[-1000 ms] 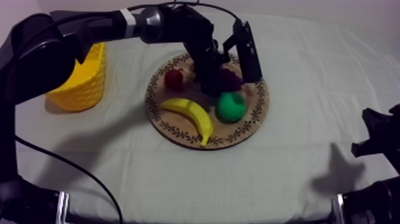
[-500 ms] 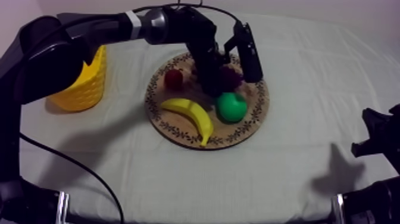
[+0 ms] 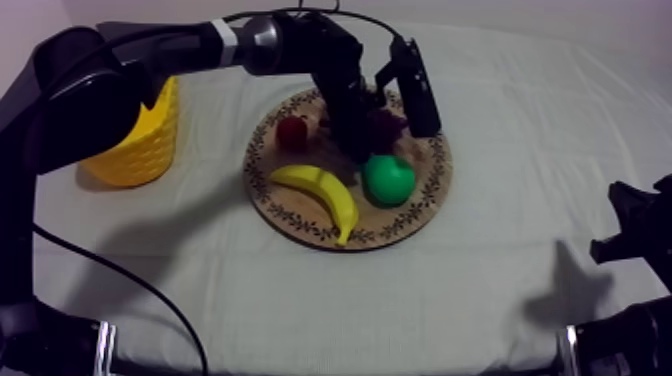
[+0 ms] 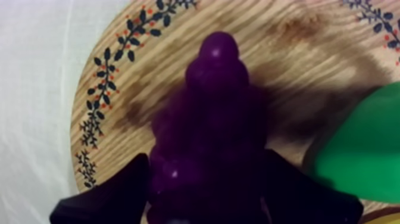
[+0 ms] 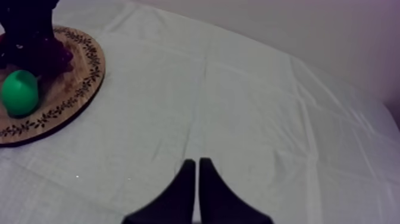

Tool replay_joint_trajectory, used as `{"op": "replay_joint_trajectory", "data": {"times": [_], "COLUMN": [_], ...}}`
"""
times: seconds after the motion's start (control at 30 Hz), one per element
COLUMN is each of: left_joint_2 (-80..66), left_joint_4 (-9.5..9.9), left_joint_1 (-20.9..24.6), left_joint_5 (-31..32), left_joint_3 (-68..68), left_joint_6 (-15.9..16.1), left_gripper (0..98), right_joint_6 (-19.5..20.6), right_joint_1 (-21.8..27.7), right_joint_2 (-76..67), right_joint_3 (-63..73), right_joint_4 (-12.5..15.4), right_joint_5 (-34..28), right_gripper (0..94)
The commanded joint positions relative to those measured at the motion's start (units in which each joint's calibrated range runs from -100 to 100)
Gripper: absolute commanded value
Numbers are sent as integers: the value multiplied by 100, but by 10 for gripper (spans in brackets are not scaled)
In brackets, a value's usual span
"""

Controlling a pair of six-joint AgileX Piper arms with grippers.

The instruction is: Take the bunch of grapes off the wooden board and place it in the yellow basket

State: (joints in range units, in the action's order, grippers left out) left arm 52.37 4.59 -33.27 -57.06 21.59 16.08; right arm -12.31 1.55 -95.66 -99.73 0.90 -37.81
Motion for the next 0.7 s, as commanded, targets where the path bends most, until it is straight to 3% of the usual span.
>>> {"op": "replay_joint_trajectory", "data": {"times": [0.0, 0.37, 0.67], "left_joint_2": [-42, -425, -1207], "left_joint_4": [6, 104, 240], "left_joint_1": [0, -9, 23], "left_joint_5": [45, 444, 856], "left_joint_3": [-54, -601, -1498], "left_joint_6": [-12, -175, -610], "left_gripper": [614, 587, 583], "right_joint_6": [-2, -2, -2], "right_joint_1": [-2, -2, -2], "right_joint_2": [-1, -1, -1], "right_joint_3": [-4, -4, -4], "right_joint_4": [0, 0, 0], "right_joint_5": [-1, -1, -1], "right_gripper": [2, 2, 2]}}
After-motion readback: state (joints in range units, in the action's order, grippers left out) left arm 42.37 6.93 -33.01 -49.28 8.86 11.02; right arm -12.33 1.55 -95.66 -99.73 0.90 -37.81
